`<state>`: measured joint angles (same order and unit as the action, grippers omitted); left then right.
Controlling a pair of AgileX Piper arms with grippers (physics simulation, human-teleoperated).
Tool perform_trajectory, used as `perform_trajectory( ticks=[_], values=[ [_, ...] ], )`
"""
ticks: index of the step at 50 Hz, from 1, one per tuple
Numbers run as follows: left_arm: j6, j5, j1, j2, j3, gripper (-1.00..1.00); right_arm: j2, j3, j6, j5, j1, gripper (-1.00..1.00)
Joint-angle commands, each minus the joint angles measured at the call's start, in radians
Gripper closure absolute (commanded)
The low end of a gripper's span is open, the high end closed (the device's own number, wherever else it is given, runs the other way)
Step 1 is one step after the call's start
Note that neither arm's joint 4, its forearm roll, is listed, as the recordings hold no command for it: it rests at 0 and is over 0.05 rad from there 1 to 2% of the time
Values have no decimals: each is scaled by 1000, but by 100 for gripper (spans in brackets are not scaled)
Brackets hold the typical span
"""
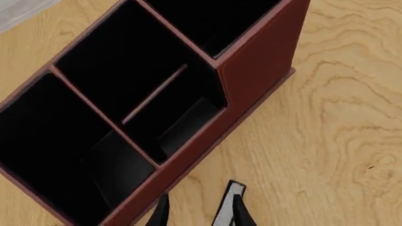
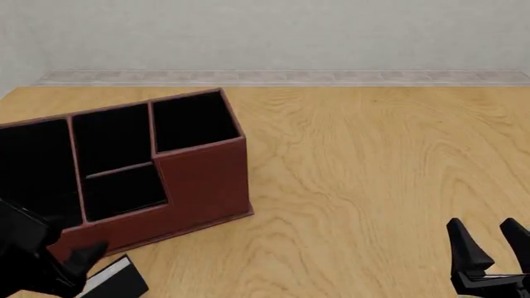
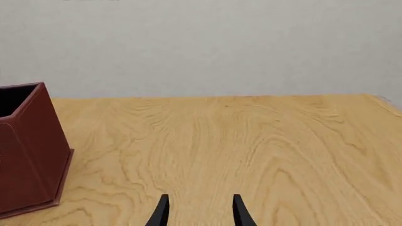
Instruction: Pick up the book and place it in the left compartment of the caddy.
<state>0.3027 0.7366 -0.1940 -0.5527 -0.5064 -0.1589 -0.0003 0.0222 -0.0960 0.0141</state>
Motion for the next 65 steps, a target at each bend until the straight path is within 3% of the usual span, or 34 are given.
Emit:
perform_trajectory(
  ticks=[1,31,49,65],
  values=[
    [42,3,-15,11,49,-100,-7,0,11,-6,-1,-100],
    [75,-68,-64,-7,131,-100,2,0,38,0,-7,-100],
    [16,-110,-130,-57,155,-100,-3,0,46,-4,-10,-100],
    [12,-154,-109,-105,210,-100,-9,0,50,-6,-11,-100]
  ],
)
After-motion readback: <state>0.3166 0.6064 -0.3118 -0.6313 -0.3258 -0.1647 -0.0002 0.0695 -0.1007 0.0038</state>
